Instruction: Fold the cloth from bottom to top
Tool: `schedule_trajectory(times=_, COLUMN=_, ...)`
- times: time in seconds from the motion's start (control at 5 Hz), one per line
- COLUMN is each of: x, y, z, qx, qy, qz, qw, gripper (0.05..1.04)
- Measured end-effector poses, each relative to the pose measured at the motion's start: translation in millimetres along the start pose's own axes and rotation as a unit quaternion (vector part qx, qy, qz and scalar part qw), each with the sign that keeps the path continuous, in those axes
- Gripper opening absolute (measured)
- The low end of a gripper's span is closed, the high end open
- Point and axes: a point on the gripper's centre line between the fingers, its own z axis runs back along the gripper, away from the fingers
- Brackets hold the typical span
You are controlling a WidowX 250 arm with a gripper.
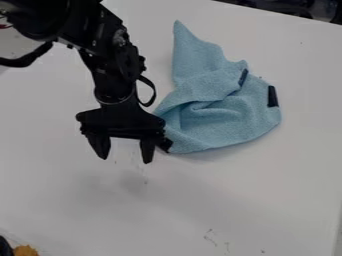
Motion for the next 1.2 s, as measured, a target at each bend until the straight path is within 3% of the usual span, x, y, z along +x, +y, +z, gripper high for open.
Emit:
schedule_trajectory(times=0.4, x=3, y=-9, z=5, qx=0.014, qy=0.007, qz=-0.006, qw=0.9999, gripper=1.0)
schedule_trajectory(times=0.8, x=14, y=-31, z=32, qx=0.039, qy=-0.015, qz=-0.02, qw=0.9989, gripper=1.0)
schedule_trajectory(times=1.0, x=20, y=-41, z=27, qx=0.008, qy=-0.003, qz=-0.09, qw=0.9959, gripper=1.0)
schedule_trajectory(times=1.2, x=23, y=-42, z=24, qx=-0.003, qy=0.014, qz=-0.219, qw=0.9757, gripper=1.0)
